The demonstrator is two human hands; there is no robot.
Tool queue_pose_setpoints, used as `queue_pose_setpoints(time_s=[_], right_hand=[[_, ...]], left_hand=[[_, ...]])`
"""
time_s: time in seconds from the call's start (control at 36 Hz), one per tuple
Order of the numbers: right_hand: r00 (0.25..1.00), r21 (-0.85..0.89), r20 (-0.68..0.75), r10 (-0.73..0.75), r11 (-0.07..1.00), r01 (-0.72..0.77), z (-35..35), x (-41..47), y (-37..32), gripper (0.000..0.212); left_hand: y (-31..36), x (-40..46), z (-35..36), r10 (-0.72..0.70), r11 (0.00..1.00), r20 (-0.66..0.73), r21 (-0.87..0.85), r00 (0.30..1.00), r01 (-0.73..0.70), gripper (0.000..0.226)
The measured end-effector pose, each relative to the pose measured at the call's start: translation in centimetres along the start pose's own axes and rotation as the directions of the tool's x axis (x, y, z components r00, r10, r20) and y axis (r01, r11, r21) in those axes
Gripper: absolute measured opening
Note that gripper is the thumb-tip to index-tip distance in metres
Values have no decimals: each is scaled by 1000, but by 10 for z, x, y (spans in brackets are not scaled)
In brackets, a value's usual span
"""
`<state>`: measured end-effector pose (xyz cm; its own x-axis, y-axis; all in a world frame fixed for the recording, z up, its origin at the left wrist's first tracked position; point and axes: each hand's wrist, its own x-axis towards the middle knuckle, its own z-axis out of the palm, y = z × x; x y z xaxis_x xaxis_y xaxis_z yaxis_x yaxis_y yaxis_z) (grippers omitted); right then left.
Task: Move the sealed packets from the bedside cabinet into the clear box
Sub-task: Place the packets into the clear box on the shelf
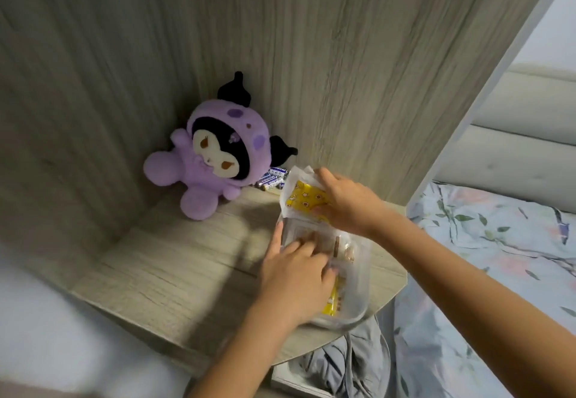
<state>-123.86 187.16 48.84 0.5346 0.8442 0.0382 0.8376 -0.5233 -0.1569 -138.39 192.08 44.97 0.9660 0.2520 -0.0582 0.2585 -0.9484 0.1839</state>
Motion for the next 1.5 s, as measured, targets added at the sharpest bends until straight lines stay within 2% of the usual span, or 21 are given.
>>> queue_pose_setpoints(time_s=[0.19,0.25,0.33,0.44,0.58,0.61,0.69,0.72,0.81,0.86,0.94,1.08,1.17,1.28,1.33,1.42,1.5], right_hand=[[999,-172,-32,8,985,-14,12,-8,0,44],[998,-228,-64,21,973,-35,18,-12,-2,48],[996,-250,-39,84,964,-92,25,-13,-9,54],[998,-348,43,-36,936,49,39,-12,-15,47],[988,-306,122,-90,944,123,32,-5,-8,48],[991,-290,114,-70,952,101,29,-6,-6,47],[997,-336,-59,-46,942,23,24,-9,-3,51],[997,-326,-78,-17,945,-9,21,-10,-3,47],[994,-176,-14,109,978,-110,9,-6,1,27],[989,-106,-26,144,984,-146,6,-2,10,21],[991,-98,-12,132,986,-133,7,2,17,29],[996,-31,-27,86,996,-86,13,1,12,40],[994,-23,-51,95,995,-97,17,-4,10,38],[999,-81,6,48,996,-48,28,-13,6,51],[999,-47,2,50,998,-50,30,-14,8,58],[996,6,-57,64,998,-64,31,-15,11,59],[981,32,-185,54,998,-49,39,-18,12,53]], left_hand=[[1,-1,-2,-13,1000,18,-22,1000,13,48],[1,-2,-3,-10,1000,14,-24,1000,10,47],[1,-2,-2,-17,999,2,-29,1000,17,45],[2,-3,-3,-26,1000,-11,-12,1000,26,44],[2,-3,-3,-21,1000,-26,-12,999,21,44],[2,-3,-3,-20,1000,-34,-16,999,19,44],[1,-2,-2,-20,999,-43,-27,999,19,47],[1,-2,-2,-21,999,-49,-29,999,20,49],[2,-2,-2,-15,999,-53,-40,998,13,48],[1,-2,-2,-9,999,-46,-48,999,6,47],[1,-2,-2,3,999,-53,-47,999,-5,53],[0,0,0,-12,998,-57,-67,998,8,41],[0,2,0,-29,997,-56,-73,998,25,46],[-1,3,0,-44,997,26,-68,999,46,51],[-2,5,1,-48,996,50,-68,998,51,52],[-2,8,3,-46,996,59,-75,997,51,53],[-3,9,3,-47,996,77,-69,996,52,52]])
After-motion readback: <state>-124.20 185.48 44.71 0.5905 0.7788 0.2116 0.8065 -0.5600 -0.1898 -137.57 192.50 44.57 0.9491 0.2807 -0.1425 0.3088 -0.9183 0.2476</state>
